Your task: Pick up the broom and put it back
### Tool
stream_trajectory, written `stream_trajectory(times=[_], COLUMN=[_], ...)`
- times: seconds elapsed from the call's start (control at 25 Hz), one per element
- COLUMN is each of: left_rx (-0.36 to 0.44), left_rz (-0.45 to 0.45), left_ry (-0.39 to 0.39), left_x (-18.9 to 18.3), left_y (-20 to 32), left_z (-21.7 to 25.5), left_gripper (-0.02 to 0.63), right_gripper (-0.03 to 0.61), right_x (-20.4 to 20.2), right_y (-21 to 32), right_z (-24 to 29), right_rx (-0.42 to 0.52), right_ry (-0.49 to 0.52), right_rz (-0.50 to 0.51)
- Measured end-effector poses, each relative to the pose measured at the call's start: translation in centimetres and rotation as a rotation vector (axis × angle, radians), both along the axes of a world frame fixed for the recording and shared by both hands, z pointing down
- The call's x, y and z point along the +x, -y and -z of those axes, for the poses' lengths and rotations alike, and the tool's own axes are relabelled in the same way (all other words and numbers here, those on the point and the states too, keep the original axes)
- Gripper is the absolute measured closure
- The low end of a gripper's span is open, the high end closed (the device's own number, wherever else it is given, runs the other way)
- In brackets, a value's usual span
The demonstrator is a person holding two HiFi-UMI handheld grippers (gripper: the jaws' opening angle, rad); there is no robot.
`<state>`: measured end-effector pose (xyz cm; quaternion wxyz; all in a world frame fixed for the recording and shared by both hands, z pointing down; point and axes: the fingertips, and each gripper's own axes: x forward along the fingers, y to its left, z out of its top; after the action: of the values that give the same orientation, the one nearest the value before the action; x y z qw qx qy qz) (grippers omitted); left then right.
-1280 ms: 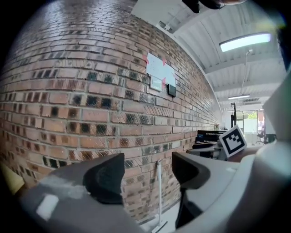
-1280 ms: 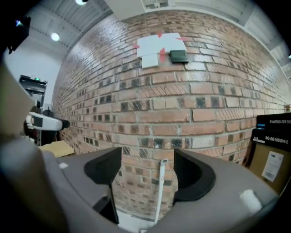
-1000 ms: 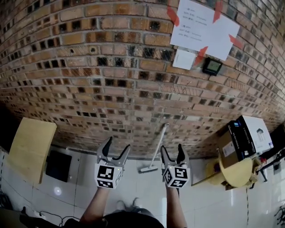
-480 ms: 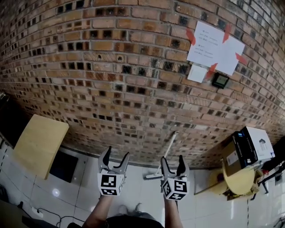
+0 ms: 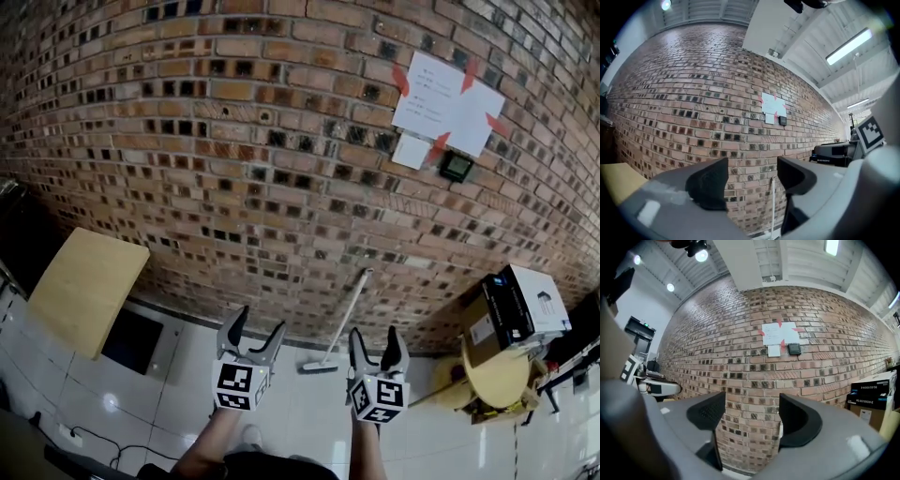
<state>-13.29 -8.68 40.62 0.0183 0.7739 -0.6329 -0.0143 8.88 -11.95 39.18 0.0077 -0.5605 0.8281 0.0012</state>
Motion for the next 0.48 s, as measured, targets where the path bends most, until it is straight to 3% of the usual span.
stream_trajectory(times=[0.28,0.48], left_rx=[0.007,-0.035], left_rz=[0.004,-0.005], left_ry=[0.042,0.025], left_x=[3.7,7.2], left_y=[-3.0,-6.2], left_z=[2.6,1.4], left_gripper=[0.287,0.287], right_gripper=[0.225,0.225], right_x=[3.3,5.6], right_y=[-1.2,-4.9], right_z=[1.0,-0.6], right_rx=[0.014,-0.089], right_ry=[0.025,0.112], right_rz=[0.076,0.085])
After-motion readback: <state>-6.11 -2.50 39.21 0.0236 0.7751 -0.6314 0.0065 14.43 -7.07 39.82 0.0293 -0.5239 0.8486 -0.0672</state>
